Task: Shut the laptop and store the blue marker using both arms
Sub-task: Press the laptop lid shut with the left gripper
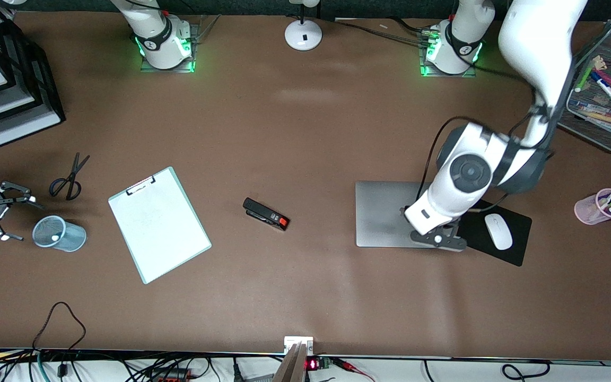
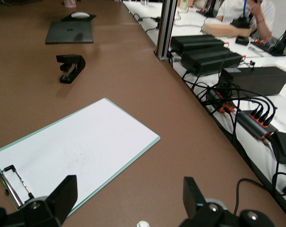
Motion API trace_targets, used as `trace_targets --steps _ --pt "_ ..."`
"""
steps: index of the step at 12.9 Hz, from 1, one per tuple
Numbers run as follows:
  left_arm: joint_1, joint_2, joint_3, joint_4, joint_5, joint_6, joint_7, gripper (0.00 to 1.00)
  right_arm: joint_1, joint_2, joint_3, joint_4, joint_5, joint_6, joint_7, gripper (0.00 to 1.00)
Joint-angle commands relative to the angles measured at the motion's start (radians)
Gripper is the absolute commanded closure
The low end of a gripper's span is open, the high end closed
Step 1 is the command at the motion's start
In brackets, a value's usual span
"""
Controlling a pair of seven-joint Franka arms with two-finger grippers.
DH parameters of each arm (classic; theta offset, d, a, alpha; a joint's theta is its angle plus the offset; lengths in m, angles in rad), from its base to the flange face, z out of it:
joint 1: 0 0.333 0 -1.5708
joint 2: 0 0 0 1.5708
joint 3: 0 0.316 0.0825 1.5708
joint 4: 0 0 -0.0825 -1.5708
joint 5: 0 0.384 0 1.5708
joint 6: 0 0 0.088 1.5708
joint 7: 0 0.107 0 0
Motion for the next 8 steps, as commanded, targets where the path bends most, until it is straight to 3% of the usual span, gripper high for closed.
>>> trace_targets --steps 1,3,6,8 --pt "0.001 -0.120 -0.005 -0.024 -0.058 -0.103 0.009 0.00 0.037 -0.052 0.001 0.007 -0.101 0.029 0.153 0.00" --pt "0.003 -0.171 -0.004 0.017 -0.126 -0.227 0.009 0.00 0.067 -0.087 0.000 0.048 -0.242 0.031 0.398 0.00" --pt "0.001 -0.180 -0.005 0.167 -0.129 -0.447 0.012 0.00 0.145 -0.105 0.010 0.202 -0.491 0.005 0.711 0.00" --pt "0.004 -0.182 -0.005 0.229 -0.133 -0.516 0.053 0.00 0.204 -0.127 0.004 0.211 -0.549 -0.006 0.840 0.00"
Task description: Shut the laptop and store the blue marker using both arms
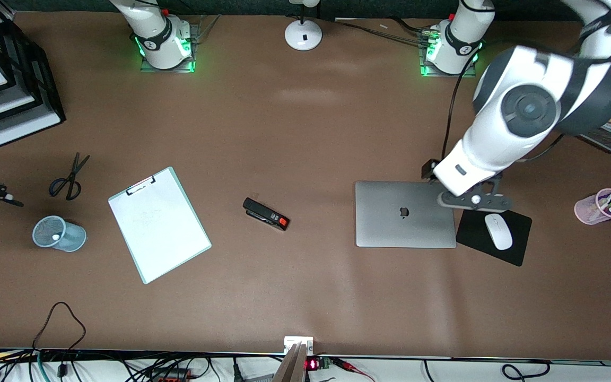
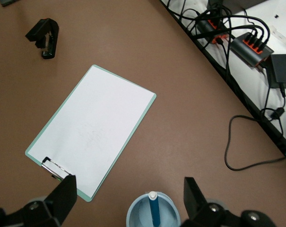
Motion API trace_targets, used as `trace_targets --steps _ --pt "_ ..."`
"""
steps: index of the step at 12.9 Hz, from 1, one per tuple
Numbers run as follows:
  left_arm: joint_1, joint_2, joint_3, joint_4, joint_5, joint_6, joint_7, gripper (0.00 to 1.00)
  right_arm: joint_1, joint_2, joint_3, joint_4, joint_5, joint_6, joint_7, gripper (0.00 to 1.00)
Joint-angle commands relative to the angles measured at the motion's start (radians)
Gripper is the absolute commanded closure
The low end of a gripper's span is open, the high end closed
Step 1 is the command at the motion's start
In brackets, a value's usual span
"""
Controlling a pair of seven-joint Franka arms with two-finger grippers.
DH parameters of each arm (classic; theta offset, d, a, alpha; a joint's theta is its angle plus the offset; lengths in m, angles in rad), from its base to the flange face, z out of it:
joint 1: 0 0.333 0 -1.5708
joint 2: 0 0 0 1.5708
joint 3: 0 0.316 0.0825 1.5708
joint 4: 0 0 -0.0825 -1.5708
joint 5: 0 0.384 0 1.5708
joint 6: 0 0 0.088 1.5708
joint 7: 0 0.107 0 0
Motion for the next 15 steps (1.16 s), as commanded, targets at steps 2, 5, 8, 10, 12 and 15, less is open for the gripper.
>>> trace_targets --steps 2,5,8,10,12,15 --pt "0.033 0.000 0.010 0.107 -0.081 -0.110 0.125 0.00 0.101 -0.005 -0.011 0.054 -0.162 -0.019 0.265 0.00" --pt "0.066 -0.050 0.025 0.127 -0.128 -0.174 0.151 0.00 0.138 -0.008 -0.011 0.085 -0.231 -0.103 0.478 0.00" --pt "0.055 -0.125 0.159 0.043 -0.204 -0.141 0.159 0.00 0.178 -0.017 -0.011 0.103 -0.264 -0.187 0.678 0.00" --pt "0.037 -0.220 0.240 -0.104 -0.224 -0.011 0.156 0.00 0.208 -0.025 -0.011 0.131 -0.277 -0.244 0.806 0.00" --pt "0.034 -0.279 0.280 -0.193 -0.224 0.048 0.157 0.00 0.248 -0.031 -0.006 0.177 -0.346 -0.333 0.897 0.00" --pt "0.034 -0.353 0.284 -0.304 -0.212 0.050 0.188 0.00 0.285 -0.063 -0.006 0.191 -0.365 -0.437 0.985 0.00"
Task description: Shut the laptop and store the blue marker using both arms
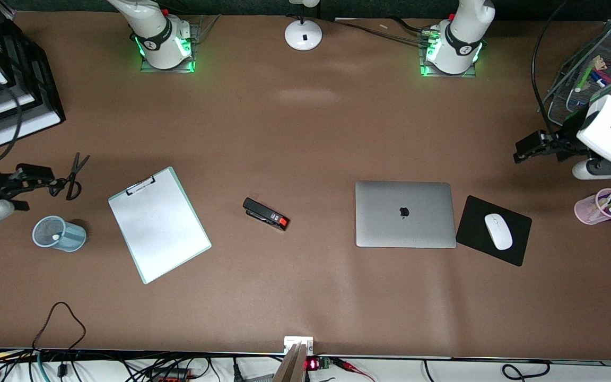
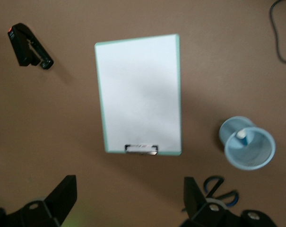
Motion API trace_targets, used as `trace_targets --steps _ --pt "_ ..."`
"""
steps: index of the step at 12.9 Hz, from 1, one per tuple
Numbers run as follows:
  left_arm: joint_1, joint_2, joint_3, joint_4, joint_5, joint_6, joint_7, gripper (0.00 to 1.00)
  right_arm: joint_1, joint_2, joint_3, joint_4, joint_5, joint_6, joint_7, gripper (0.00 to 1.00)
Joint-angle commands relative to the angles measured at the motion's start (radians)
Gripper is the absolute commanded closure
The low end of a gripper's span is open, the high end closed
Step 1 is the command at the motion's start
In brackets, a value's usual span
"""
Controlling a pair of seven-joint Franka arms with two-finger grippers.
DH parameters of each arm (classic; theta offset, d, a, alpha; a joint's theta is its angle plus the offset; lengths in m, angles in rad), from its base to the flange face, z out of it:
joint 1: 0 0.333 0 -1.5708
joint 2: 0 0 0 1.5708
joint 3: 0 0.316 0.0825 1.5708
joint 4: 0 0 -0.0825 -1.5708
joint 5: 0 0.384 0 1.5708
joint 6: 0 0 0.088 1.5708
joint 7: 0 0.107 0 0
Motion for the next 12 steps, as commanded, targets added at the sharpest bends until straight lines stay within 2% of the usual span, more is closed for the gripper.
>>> trace_targets --steps 1,4,12 --pt "-0.021 -0.082 0.018 -0.111 -0.006 0.034 0.067 0.00 0.021 -0.038 -0.006 0.014 -0.023 -0.103 0.083 0.00" --pt "-0.006 -0.064 0.018 -0.104 -0.004 0.034 0.175 0.00 0.061 -0.043 -0.006 0.014 -0.039 -0.159 0.230 0.00" --pt "-0.004 -0.037 0.013 -0.070 0.016 0.032 0.160 0.00 0.086 -0.044 -0.009 0.014 -0.066 -0.150 0.244 0.00"
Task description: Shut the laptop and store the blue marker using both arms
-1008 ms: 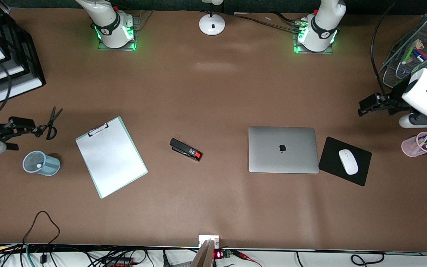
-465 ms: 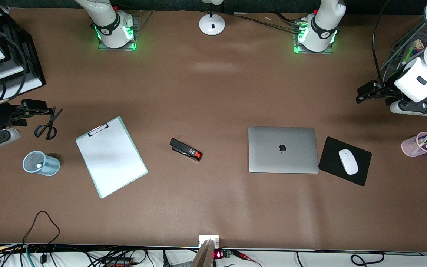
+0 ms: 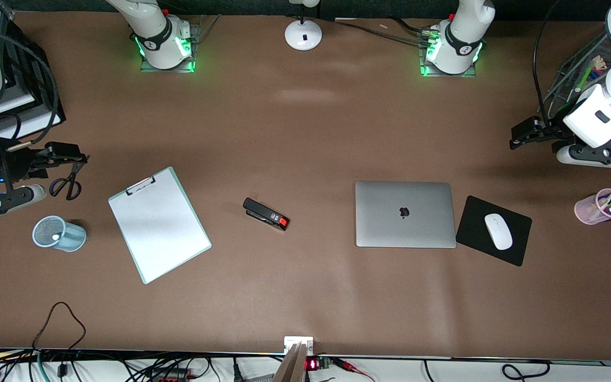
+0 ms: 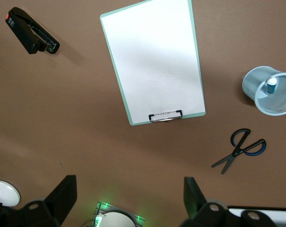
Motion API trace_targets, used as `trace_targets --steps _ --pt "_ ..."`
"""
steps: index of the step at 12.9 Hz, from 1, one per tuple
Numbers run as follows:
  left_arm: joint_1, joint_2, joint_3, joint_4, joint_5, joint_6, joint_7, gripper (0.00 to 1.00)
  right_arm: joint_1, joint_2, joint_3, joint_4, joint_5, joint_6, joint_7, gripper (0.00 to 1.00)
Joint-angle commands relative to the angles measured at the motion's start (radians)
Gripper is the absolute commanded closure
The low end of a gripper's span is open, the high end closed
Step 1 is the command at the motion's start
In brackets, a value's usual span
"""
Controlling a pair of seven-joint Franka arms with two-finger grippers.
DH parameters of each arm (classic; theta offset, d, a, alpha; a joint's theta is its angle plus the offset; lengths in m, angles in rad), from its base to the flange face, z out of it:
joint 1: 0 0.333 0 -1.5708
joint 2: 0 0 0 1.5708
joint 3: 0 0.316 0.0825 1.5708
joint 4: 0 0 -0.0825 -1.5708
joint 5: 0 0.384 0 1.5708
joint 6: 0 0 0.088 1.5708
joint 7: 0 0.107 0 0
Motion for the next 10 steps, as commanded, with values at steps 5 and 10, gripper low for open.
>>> trace_targets --steps 5,10 --pt "-0.005 0.008 0.001 0.023 0.014 0.004 0.019 0.00 -0.030 -0.004 -0.011 0.007 -0.009 0.020 0.012 0.00" --pt "-0.005 0.008 0.001 0.023 0.015 0.004 0.020 0.00 -0.036 -0.034 -0.036 0.020 -0.023 0.058 0.107 0.00"
